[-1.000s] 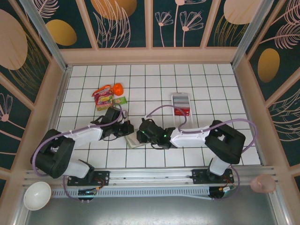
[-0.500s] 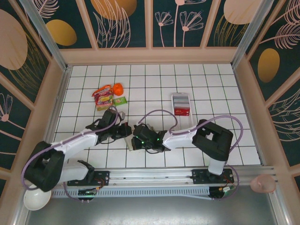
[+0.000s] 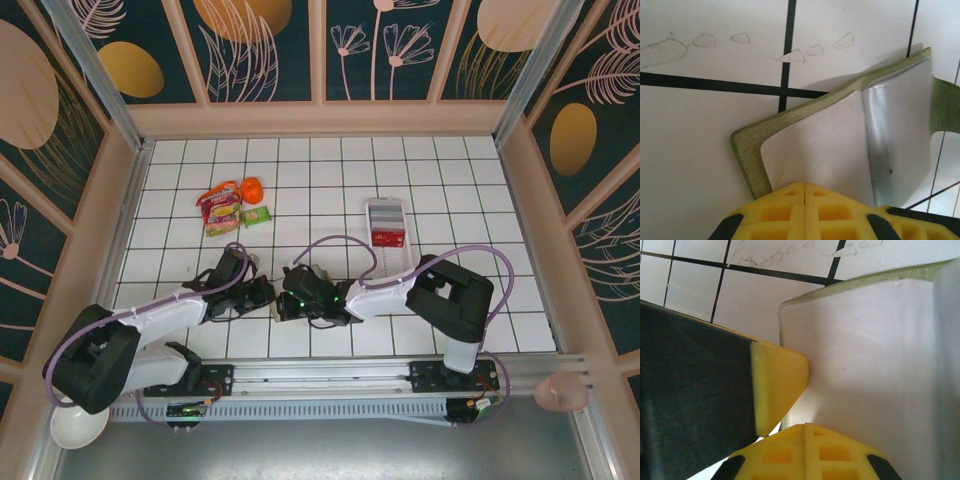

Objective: Put the credit cards into the card holder
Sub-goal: Open the card holder at the bottom-center of the table, then rotate the card holder at the bottom-center of the table.

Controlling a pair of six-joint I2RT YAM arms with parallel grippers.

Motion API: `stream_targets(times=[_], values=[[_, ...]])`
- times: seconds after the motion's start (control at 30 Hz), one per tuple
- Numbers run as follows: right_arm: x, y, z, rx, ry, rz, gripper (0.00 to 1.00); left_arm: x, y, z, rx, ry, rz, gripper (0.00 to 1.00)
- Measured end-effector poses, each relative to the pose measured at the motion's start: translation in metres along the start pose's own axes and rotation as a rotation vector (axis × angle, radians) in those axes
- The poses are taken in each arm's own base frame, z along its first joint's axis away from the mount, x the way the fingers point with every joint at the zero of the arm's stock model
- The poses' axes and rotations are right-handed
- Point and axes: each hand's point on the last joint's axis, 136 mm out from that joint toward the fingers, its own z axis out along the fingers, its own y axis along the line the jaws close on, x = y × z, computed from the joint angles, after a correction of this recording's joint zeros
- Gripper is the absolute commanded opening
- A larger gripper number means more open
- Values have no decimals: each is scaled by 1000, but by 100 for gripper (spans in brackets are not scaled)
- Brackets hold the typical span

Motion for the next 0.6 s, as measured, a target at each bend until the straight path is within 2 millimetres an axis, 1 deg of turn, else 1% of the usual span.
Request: stream_targets(times=[0.03,0.07,0.1,0.2,0.27,0.33,0.4,0.43,0.47,0.53,0.6], values=[[-2,-2,-2,11,-13,1,9,1,2,2,-7,5,-1,0],[-5,-4,-6,27,-30,5,16,1,3,3,-10,7,-1,0],[-10,-6,-12,46,-53,9,26,1,2,4,-8,5,0,0],[-30,-13,-36,110,-139,27,45,-2,1,7,0,-3,4,0],[-45,-20,-52,156,-198,30,50,-4,-1,9,8,-8,7,0],[-62,-38,-65,230,-248,37,56,-5,-3,10,15,-12,11,0],[-72,-58,-70,295,-265,44,61,-7,-4,12,22,-15,17,0],[-76,-70,-72,330,-265,47,65,-7,-5,12,24,-16,19,0],[-79,-80,-74,358,-265,53,67,-7,-5,12,23,-18,21,0],[-83,-97,-75,403,-259,53,68,-8,-4,12,18,-19,30,0],[-83,-107,-73,432,-244,43,67,-9,-5,12,10,-23,39,0]])
